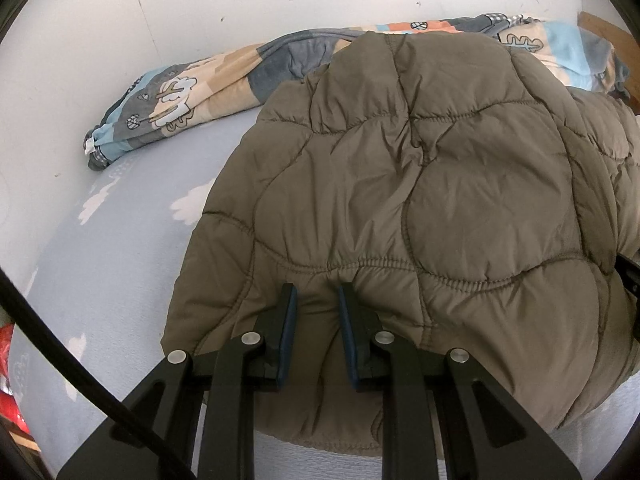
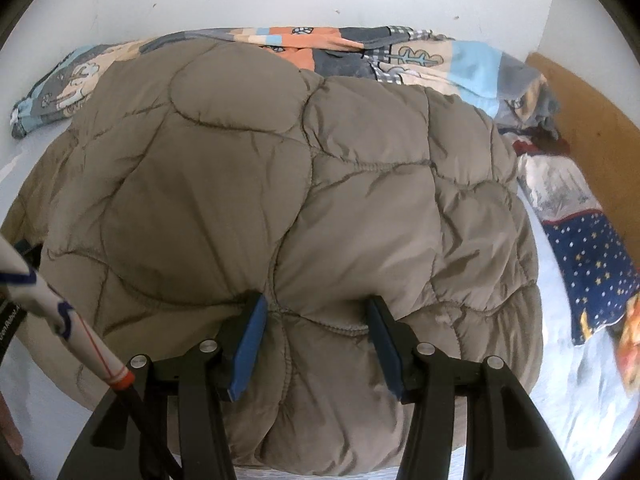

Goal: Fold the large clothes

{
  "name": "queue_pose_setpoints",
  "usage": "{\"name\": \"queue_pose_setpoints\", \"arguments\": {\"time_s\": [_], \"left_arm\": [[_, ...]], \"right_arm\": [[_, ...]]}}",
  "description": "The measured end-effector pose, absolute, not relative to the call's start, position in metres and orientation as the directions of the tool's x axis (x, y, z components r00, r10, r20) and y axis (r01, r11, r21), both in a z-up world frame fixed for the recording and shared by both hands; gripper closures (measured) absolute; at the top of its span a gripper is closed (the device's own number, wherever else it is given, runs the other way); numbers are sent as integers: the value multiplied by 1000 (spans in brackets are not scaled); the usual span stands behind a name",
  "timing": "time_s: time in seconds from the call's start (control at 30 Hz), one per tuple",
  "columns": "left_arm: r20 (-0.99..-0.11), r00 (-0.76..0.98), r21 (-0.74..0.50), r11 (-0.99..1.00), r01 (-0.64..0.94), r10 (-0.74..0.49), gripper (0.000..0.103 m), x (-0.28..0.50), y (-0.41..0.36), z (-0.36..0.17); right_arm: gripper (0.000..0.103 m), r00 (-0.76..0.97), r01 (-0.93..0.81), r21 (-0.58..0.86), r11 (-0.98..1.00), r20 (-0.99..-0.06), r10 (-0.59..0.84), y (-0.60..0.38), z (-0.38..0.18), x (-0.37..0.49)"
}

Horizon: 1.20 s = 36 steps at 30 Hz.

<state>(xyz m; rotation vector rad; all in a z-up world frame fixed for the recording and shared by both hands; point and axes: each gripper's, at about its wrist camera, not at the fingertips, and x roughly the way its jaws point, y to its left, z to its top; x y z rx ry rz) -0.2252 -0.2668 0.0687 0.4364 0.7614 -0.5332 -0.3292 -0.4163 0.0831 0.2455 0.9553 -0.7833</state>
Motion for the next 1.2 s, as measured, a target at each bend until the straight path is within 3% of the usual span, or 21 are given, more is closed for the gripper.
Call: {"name": "queue_pose_setpoints", "arguments": {"time_s": [0.3,0.43,0.7,0.73,0.8,0.83,0.97,1.13,1.2], "left_arm": [[-746,599,176,780,600,-292,81,-225,-264,71],[-754,573,114,794,597,-322,76,-217,-254,84],[-809,479,-57,857,511,-340,61,-174,-205,96],[-820,457,-83,861,502,-346,58,-167,-198,94],[-836,431,-99,865,491,-340,41,-160,-190,90],[-850,407,-106,865,490,-335,39,-156,-186,86],[-858,321,-239,865,442,-402,39,-143,-171,84],[-844,321,-309,879,364,-430,39,-129,-142,94],[-833,247,-419,855,305,-496,39,-120,-129,86]], "right_arm": [[44,305,675,-208,708,-795,-524,-410,84,-326],[41,304,683,-194,704,-801,-516,-413,88,-330],[40,382,794,74,603,-833,-401,-460,103,-388],[39,380,810,103,577,-842,-384,-469,101,-400],[37,383,830,155,536,-857,-344,-481,93,-418],[37,387,837,183,516,-865,-319,-488,88,-427],[36,422,847,294,443,-878,-223,-507,74,-456],[32,480,860,384,338,-833,-276,-511,97,-496],[29,512,856,456,245,-813,-276,-512,94,-522]]}}
